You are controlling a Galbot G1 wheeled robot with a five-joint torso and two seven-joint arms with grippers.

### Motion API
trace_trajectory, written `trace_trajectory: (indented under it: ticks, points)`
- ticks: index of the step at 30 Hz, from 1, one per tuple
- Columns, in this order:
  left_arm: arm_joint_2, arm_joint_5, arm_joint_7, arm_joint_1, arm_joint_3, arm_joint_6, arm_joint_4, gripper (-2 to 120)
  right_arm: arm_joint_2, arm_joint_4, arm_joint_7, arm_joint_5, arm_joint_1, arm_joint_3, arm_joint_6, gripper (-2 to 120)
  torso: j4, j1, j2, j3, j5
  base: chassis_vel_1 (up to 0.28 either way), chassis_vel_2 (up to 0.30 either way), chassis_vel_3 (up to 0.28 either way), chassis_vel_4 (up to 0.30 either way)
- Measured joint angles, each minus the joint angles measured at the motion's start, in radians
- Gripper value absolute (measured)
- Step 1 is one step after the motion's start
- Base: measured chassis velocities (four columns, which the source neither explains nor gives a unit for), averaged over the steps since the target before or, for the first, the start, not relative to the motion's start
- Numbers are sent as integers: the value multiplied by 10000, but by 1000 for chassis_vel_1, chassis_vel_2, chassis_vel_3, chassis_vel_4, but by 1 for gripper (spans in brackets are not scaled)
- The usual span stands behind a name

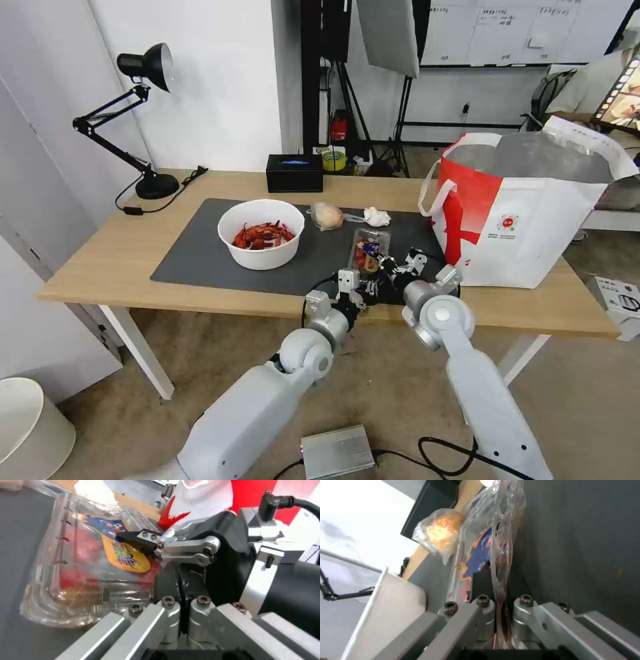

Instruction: Pick up the trash from the table and place it into the takeout bag.

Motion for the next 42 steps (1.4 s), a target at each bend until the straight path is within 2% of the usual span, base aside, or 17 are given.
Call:
trace_trajectory:
  ticks: [6,9,10,12,15,34,42]
  points:
    - [114,-69,-58,10,-69,6,-199,0,-26,63,4,6,-30,2,23,1,-2,-2,1,-1,0,0,0,0,0]
    - [160,-47,-289,33,-93,-133,-230,0,-44,72,59,-25,-60,33,36,1,-1,-2,1,-1,-4,0,0,0,0]
    - [179,-19,-329,19,-271,-288,-257,0,-96,28,103,-42,-116,71,41,1,10,-3,2,-1,-15,0,0,0,0]
    - [208,39,-389,40,-328,-321,-253,0,-140,76,128,-52,-163,92,59,0,-4,-4,2,-1,-6,0,0,0,0]
    - [235,87,-380,38,-354,-351,-268,0,-185,129,126,-42,-187,102,71,0,-1,-6,5,-4,5,0,0,0,0]
    - [705,256,-335,178,-618,-354,-478,0,-451,639,175,187,-265,163,142,0,-3,-4,3,-2,-1,0,0,0,0]
    - [1309,574,-315,514,-1064,-308,-889,0,-764,1342,387,605,-251,179,148,0,-3,-3,3,-2,-2,0,0,0,0]
